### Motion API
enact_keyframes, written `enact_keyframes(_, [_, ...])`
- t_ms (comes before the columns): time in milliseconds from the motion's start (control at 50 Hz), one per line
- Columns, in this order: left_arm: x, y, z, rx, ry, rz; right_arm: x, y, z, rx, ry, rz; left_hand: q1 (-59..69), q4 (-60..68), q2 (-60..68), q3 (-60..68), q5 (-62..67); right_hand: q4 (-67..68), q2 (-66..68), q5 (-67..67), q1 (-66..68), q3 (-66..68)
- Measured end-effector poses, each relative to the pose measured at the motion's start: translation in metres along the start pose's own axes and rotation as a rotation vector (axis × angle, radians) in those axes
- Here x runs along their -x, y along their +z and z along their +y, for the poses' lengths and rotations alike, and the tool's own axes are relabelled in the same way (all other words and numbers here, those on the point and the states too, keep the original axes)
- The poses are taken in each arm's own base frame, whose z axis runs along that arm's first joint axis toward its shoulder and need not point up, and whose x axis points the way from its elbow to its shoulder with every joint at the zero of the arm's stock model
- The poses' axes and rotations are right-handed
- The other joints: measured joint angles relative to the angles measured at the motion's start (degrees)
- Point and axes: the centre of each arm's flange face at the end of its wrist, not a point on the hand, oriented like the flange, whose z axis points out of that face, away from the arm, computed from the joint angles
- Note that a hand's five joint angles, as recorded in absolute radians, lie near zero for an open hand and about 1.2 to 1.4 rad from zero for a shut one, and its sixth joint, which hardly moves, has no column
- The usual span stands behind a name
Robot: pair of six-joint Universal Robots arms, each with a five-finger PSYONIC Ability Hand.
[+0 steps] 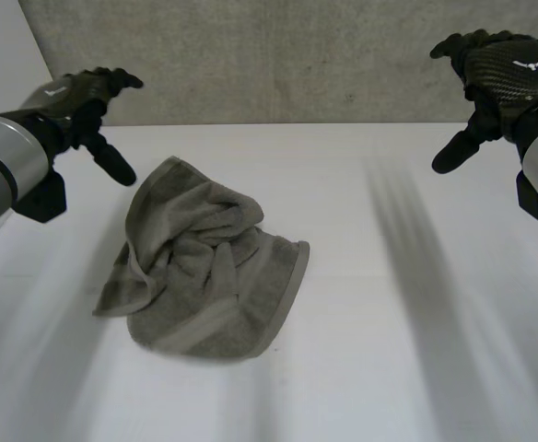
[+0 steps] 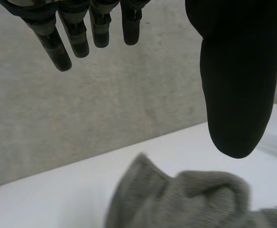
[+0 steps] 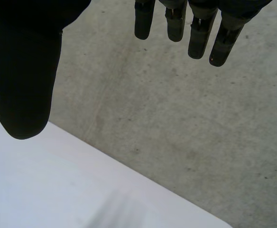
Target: Fold the towel.
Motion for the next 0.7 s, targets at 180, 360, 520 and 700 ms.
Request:
enact_keyframes(180, [0.016, 0.005, -0.008, -0.029, 0.001, -0.06, -0.015, 0.009, -0.002, -0.048, 0.008, 0.056, 0.0, 0.0, -0.03, 0.0, 0.0, 0.0, 0.0, 0.0, 0.0, 0.0])
enact_keyframes(360, [0.012, 0.004, -0.005, -0.019, 0.001, -0.046, -0.016, 0.011, -0.002, -0.059, 0.006, 0.062, 0.0, 0.0, -0.03, 0.0, 0.0, 0.0, 0.0, 0.0, 0.0, 0.0])
enact_keyframes(520, [0.012, 0.029, 0.011, -0.004, 0.008, -0.021, -0.013, 0.02, 0.007, -0.012, 0.0, 0.043, 0.94, 1.13, 1.38, 1.15, 0.0, 0.0, 0.0, 0.0, 0.0, 0.0])
enact_keyframes(700, [0.013, 0.082, 0.038, -0.019, 0.086, 0.018, -0.001, 0.044, 0.043, 0.119, 0.065, -0.021, 2.76, 2.9, 3.14, 2.96, 0.26, 0.0, 0.0, 0.0, 0.0, 0.0])
